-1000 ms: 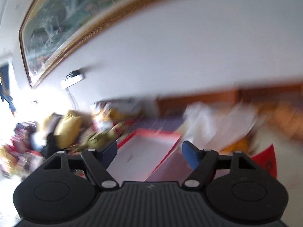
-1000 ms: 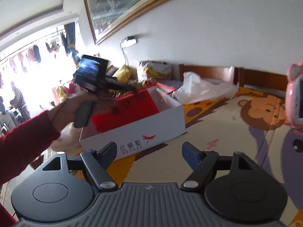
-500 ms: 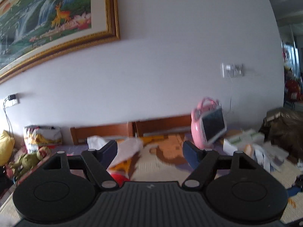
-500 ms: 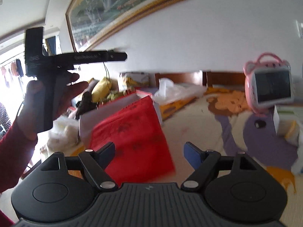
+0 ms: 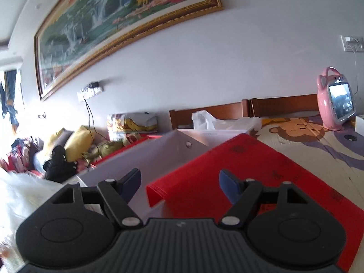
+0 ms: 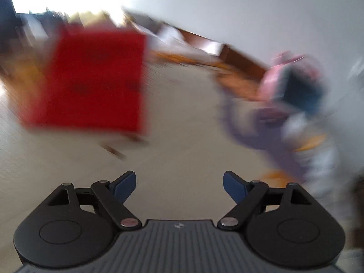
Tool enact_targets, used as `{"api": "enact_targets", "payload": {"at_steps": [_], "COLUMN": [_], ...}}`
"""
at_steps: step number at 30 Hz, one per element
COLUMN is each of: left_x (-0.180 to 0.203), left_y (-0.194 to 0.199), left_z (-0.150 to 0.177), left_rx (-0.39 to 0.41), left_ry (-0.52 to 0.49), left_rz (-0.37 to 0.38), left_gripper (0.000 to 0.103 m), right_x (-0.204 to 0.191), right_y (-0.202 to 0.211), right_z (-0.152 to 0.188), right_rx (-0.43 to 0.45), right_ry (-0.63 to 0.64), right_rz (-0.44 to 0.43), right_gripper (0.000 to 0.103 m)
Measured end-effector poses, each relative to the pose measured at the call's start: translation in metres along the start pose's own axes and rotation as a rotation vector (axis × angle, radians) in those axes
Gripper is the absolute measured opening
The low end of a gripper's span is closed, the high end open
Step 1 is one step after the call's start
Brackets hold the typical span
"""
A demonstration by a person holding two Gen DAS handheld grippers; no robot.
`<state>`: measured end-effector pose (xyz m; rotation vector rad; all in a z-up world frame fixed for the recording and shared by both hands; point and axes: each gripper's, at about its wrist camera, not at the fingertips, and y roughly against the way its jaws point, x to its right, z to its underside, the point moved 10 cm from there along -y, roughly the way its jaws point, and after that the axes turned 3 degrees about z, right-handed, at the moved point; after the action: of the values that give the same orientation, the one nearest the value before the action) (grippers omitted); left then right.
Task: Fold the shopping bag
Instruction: 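Lift the red bag out of the box with the right gripper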
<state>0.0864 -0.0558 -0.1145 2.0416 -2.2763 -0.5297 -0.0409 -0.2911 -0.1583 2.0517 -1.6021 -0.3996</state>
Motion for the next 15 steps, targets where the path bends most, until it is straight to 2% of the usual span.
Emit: {"api": "enact_targets", "payload": {"at_steps": [2, 3, 4, 5, 8, 9, 11, 12, 13, 14, 15], "left_x": [-0.006, -0.01, -0.013, -0.016, -0.017, -0.017, -0.017, -0.018, -0.019, -0.02, -0.02], "left_y": [-0.009, -0.014, -0.017, -0.019, -0.026, -0.026, -0.028, -0.029, -0.03, -0.031, -0.032], "left_z": [-0.002, -0.006, -0.009, -0.01, -0.011, -0.011, -0.007, -0.005, -0.002, 0.0, 0.002], "left_rx": [-0.001, 0.002, 0.007, 0.008, -0.004, 0.002, 0.005, -0.004, -0.014, -0.023, -0.028], "left_ry": [0.001, 0.005, 0.011, 0.017, 0.018, 0.008, 0.003, 0.011, 0.02, 0.025, 0.025], "left_rz": [-0.022, -0.045, -0.06, -0.058, -0.034, -0.034, -0.033, -0.022, -0.007, 0.004, 0.008], "left_gripper": [0.076, 0.076, 0.076, 0.076, 0.076, 0.076, 0.076, 0.076, 0.076, 0.076, 0.077], "right_x": [-0.027, -0.035, -0.062, -0.072, -0.136, -0.158, -0.156, -0.155, -0.136, -0.13, -0.113], "right_y": [0.003, 0.003, -0.004, -0.006, -0.038, -0.065, -0.084, -0.094, -0.102, -0.102, -0.101], "right_z": [-0.021, -0.026, -0.038, -0.041, -0.051, -0.046, -0.044, -0.043, -0.044, -0.044, -0.044], "right_rx": [0.072, 0.079, 0.085, 0.08, 0.041, -0.025, -0.066, -0.087, -0.135, -0.138, -0.134], "right_ry": [0.035, 0.051, 0.106, 0.134, 0.33, 0.401, 0.377, 0.361, 0.26, 0.24, 0.192], "right_rz": [-0.046, -0.052, -0.077, -0.087, -0.092, -0.089, -0.087, -0.086, -0.072, -0.065, -0.032], "right_gripper": [0.088, 0.09, 0.098, 0.103, 0.103, 0.103, 0.102, 0.099, 0.096, 0.076, 0.068]}}
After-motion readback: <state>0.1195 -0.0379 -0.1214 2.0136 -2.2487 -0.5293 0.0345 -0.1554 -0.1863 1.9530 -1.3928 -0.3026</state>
